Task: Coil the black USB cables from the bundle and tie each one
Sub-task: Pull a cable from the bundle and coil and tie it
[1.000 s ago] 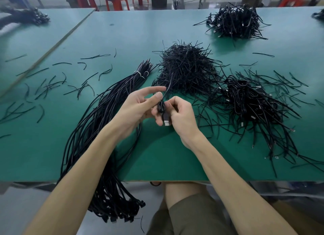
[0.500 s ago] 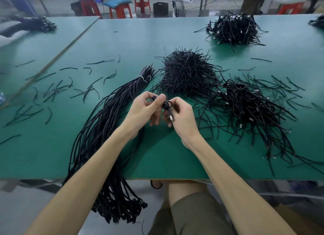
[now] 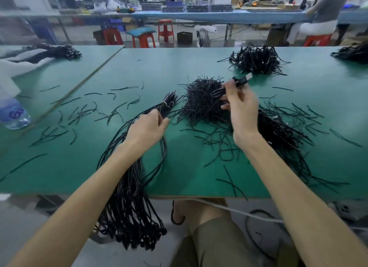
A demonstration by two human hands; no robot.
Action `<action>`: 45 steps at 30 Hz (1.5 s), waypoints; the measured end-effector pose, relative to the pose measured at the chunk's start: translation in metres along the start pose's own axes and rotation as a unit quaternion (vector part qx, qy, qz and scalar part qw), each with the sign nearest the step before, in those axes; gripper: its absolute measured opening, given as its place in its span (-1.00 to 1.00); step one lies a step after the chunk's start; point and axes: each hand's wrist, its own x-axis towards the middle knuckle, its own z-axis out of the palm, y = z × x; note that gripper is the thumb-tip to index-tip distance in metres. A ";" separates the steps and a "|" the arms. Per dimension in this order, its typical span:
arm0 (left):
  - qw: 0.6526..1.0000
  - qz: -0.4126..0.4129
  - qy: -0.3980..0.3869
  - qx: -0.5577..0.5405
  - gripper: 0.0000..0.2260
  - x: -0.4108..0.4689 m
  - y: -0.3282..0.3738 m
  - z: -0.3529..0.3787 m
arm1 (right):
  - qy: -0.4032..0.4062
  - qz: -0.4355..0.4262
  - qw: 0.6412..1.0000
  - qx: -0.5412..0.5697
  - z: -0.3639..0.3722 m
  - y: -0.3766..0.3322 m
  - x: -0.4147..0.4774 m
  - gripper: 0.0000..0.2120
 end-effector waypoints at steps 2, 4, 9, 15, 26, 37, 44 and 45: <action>0.984 -0.028 -0.064 0.162 -0.58 -0.006 -0.009 0.005 | 0.033 0.024 0.998 -0.046 -0.023 -0.009 0.019 -0.77; 0.969 -0.040 -0.126 0.210 -0.49 -0.009 -0.014 0.015 | 0.037 0.069 0.992 -0.102 -0.045 -0.012 0.037 -0.72; 0.979 -0.049 -0.154 0.124 -0.59 -0.001 -0.017 0.025 | -0.021 0.060 0.879 -0.473 -0.083 0.004 0.058 -0.61; 0.987 -0.040 -0.123 0.096 -0.73 0.001 -0.009 0.024 | 0.014 0.073 0.814 -0.575 -0.088 0.034 0.048 -0.52; 0.924 0.002 -0.200 -0.327 -0.83 -0.020 0.041 0.002 | -0.272 -0.225 0.815 -0.459 0.001 0.021 -0.017 -0.35; 0.985 0.091 -0.025 0.143 -0.34 0.013 -0.033 0.035 | -0.322 -0.042 0.873 -0.364 0.053 0.049 -0.057 -0.79; 0.984 -0.018 -0.054 0.168 -0.38 0.059 -0.042 0.059 | -0.267 0.018 0.949 -0.168 0.093 0.030 -0.085 -0.73; 0.983 -0.026 -0.054 0.173 -0.39 0.064 -0.045 0.060 | -0.273 0.033 0.951 -0.141 0.098 0.025 -0.089 -0.73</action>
